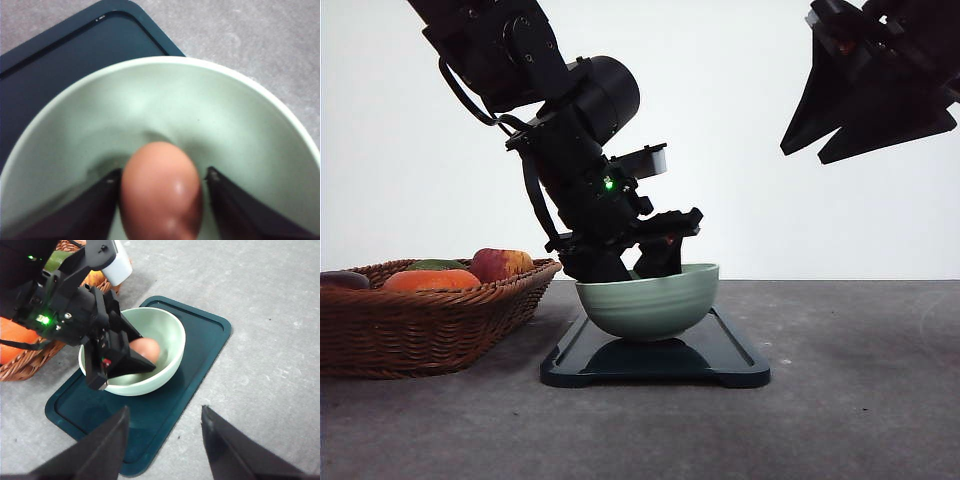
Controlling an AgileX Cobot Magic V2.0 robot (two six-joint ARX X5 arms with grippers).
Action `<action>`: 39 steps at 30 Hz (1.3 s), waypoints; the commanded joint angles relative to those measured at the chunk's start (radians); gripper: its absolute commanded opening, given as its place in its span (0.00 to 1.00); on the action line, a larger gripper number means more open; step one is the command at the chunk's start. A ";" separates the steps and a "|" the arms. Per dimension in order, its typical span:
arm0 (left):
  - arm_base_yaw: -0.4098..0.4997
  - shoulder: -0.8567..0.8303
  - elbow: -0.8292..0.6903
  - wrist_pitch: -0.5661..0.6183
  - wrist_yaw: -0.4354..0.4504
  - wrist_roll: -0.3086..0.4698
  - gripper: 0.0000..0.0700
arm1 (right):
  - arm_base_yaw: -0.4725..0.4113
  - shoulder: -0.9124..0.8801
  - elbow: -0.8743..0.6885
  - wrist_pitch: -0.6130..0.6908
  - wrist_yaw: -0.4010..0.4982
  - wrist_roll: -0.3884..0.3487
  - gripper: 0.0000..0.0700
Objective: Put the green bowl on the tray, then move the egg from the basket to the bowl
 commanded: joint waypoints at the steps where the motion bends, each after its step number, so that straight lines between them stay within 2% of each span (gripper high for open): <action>1: -0.010 0.022 0.030 -0.006 -0.001 0.000 0.58 | 0.008 0.006 0.005 0.006 -0.001 0.011 0.40; 5: -0.010 0.022 0.082 -0.074 -0.001 0.000 0.58 | 0.008 0.006 0.005 0.004 -0.001 0.011 0.40; 9: -0.010 0.022 0.164 -0.161 -0.001 0.004 0.68 | 0.008 0.006 0.005 0.002 -0.001 0.011 0.40; 16: 0.000 0.020 0.310 -0.376 -0.001 0.004 0.68 | 0.008 0.006 0.005 -0.008 -0.001 0.011 0.40; 22: 0.025 -0.063 0.320 -0.426 0.026 -0.040 0.68 | 0.008 0.006 0.005 -0.013 0.000 0.011 0.40; 29: 0.052 -0.237 0.217 -0.390 0.061 -0.010 0.67 | 0.008 0.006 0.005 -0.013 -0.001 0.011 0.40; 39: 0.114 -0.553 -0.173 -0.181 0.068 -0.126 0.67 | 0.008 0.006 0.005 -0.013 -0.001 0.011 0.40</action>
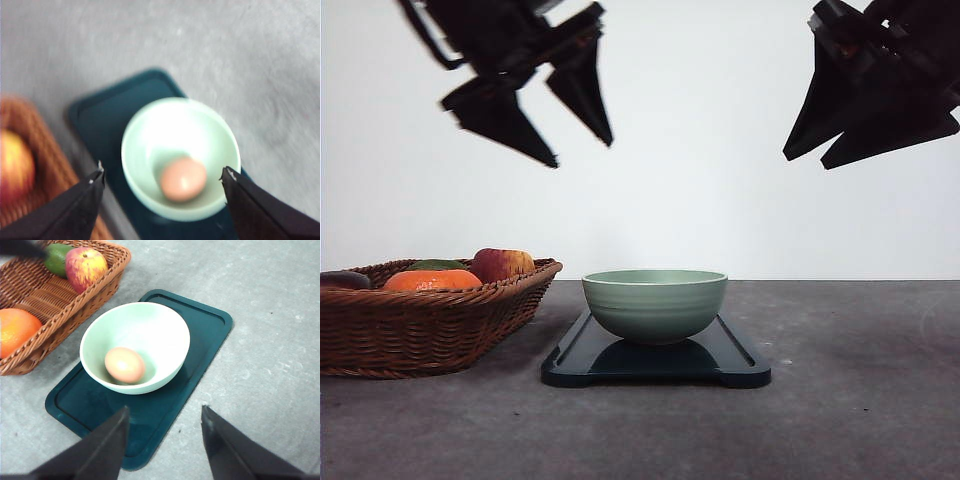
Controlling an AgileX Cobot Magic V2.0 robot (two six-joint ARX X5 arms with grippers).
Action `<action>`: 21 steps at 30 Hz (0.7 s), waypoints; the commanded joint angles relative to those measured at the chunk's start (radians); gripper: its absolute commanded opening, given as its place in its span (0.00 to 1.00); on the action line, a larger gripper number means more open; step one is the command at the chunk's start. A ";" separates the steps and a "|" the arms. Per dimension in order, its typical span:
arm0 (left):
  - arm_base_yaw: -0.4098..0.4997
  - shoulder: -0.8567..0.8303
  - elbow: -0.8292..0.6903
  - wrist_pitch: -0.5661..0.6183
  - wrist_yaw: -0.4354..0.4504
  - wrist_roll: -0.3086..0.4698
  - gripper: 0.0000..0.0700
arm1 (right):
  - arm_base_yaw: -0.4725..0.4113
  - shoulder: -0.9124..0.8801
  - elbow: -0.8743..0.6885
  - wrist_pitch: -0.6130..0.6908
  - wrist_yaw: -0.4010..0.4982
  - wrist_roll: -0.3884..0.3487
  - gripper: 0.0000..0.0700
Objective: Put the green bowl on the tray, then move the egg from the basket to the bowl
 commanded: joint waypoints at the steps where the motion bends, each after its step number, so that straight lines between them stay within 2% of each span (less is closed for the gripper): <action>1: 0.007 -0.056 -0.050 0.035 0.004 -0.041 0.67 | 0.008 0.006 0.005 0.007 -0.001 0.011 0.40; 9: 0.080 -0.258 -0.271 0.040 0.003 -0.101 0.67 | 0.008 0.006 0.005 -0.008 -0.001 0.011 0.40; 21: 0.123 -0.464 -0.443 0.028 -0.020 -0.135 0.67 | 0.009 -0.048 0.005 -0.081 0.000 -0.025 0.40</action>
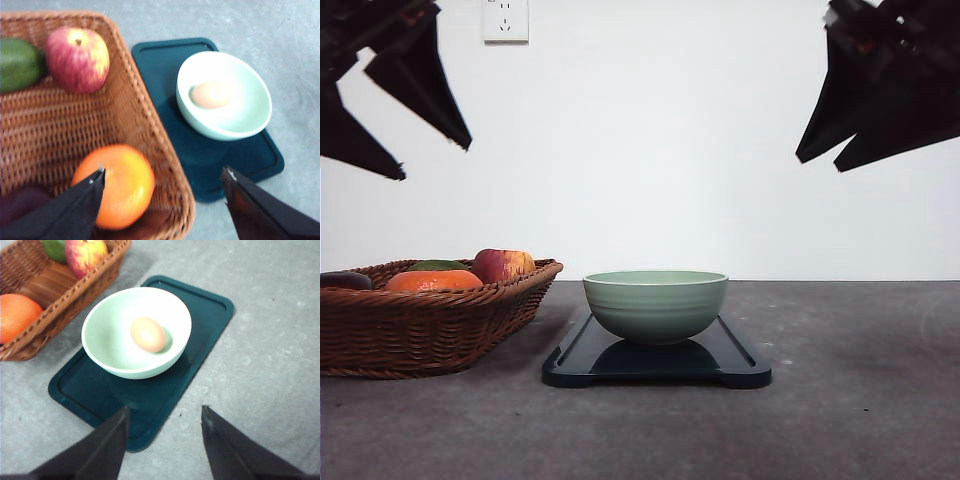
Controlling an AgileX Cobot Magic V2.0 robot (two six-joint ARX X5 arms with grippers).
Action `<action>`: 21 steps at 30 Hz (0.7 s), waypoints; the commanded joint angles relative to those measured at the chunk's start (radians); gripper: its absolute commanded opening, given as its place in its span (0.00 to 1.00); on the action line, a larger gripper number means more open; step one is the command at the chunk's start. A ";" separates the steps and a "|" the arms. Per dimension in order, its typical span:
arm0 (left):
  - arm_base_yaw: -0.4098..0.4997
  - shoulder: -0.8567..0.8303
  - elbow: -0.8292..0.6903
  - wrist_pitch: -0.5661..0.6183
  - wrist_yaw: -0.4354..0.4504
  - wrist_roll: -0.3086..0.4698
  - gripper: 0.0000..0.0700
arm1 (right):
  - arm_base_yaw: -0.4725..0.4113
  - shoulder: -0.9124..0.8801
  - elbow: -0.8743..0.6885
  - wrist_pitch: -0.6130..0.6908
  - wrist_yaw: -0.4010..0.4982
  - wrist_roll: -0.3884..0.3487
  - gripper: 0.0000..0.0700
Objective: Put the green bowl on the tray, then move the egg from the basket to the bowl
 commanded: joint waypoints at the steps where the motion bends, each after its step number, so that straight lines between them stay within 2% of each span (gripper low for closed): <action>1: -0.003 -0.004 -0.011 0.002 -0.003 -0.021 0.67 | 0.009 -0.006 0.006 -0.001 0.000 -0.013 0.40; 9: -0.004 -0.010 -0.015 -0.010 -0.002 -0.048 0.65 | 0.010 -0.022 0.006 -0.014 0.000 -0.011 0.40; 10: -0.004 -0.010 -0.015 -0.008 -0.002 -0.048 0.56 | 0.009 -0.022 0.006 -0.013 0.000 -0.011 0.36; 11: -0.004 -0.010 -0.015 -0.007 -0.002 -0.047 0.39 | 0.009 -0.022 0.006 -0.011 0.001 -0.011 0.27; 12: -0.005 -0.011 -0.015 -0.008 -0.002 -0.047 0.10 | 0.009 -0.022 0.006 -0.009 0.000 -0.011 0.07; 13: -0.005 -0.011 -0.015 -0.009 -0.002 -0.045 0.00 | 0.010 -0.022 0.006 -0.007 0.001 -0.011 0.01; 21: -0.006 -0.013 -0.015 -0.022 -0.002 -0.044 0.00 | 0.010 -0.022 0.006 -0.004 -0.027 -0.008 0.02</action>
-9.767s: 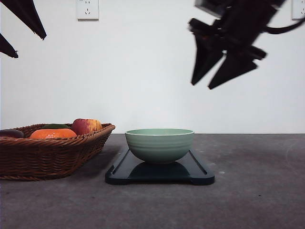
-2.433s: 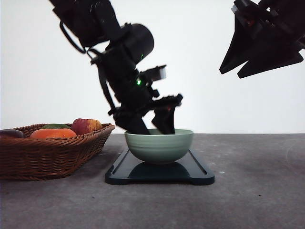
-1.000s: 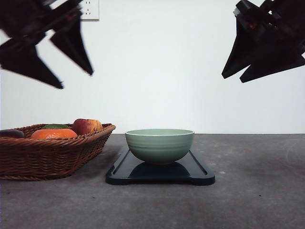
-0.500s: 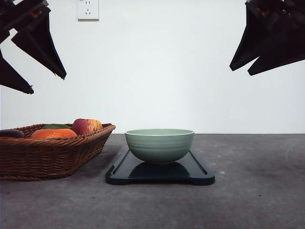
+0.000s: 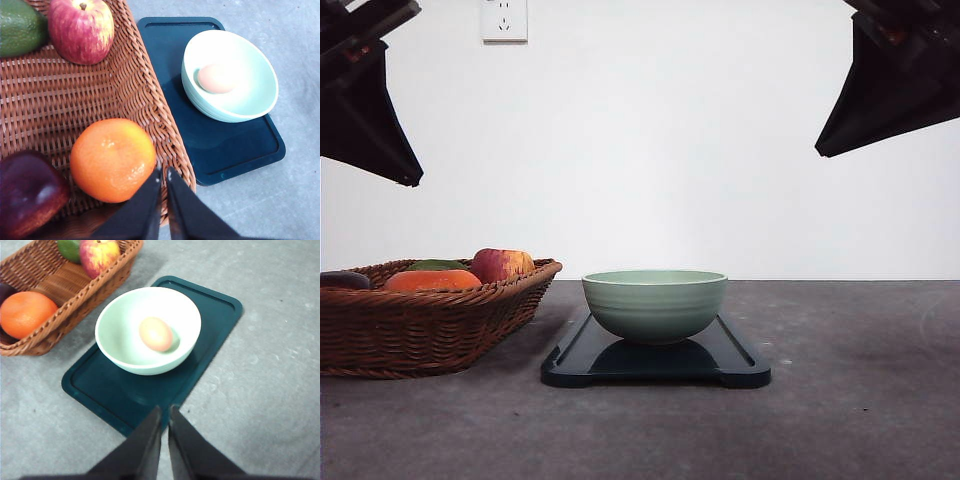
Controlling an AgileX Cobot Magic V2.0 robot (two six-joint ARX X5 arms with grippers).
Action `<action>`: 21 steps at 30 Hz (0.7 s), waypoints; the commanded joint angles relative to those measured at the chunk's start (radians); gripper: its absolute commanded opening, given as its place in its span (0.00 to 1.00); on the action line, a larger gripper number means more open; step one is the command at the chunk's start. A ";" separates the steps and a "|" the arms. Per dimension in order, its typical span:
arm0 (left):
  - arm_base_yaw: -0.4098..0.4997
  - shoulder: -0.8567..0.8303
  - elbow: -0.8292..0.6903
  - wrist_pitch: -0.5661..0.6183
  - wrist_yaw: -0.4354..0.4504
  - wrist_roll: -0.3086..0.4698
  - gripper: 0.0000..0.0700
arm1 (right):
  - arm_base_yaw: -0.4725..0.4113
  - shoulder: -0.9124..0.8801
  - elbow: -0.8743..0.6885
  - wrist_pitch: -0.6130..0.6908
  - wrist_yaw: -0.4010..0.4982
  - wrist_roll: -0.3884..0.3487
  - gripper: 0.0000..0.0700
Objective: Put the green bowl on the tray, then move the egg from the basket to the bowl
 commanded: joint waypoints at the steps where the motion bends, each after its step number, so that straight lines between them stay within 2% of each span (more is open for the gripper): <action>1: -0.005 0.004 0.007 0.015 -0.002 0.001 0.00 | 0.006 0.006 0.006 0.023 -0.001 -0.007 0.02; 9: -0.005 -0.002 0.007 0.022 -0.003 0.001 0.00 | 0.006 0.006 0.006 0.075 0.000 -0.006 0.02; 13: 0.029 -0.036 -0.007 0.046 -0.006 0.090 0.00 | 0.006 0.006 0.006 0.099 0.000 -0.007 0.02; 16: 0.076 -0.105 -0.082 0.135 -0.006 0.111 0.00 | 0.006 0.006 0.006 0.105 -0.001 -0.007 0.02; 21: 0.197 -0.324 -0.293 0.276 -0.006 0.148 0.00 | 0.006 0.006 0.006 0.125 0.000 -0.007 0.02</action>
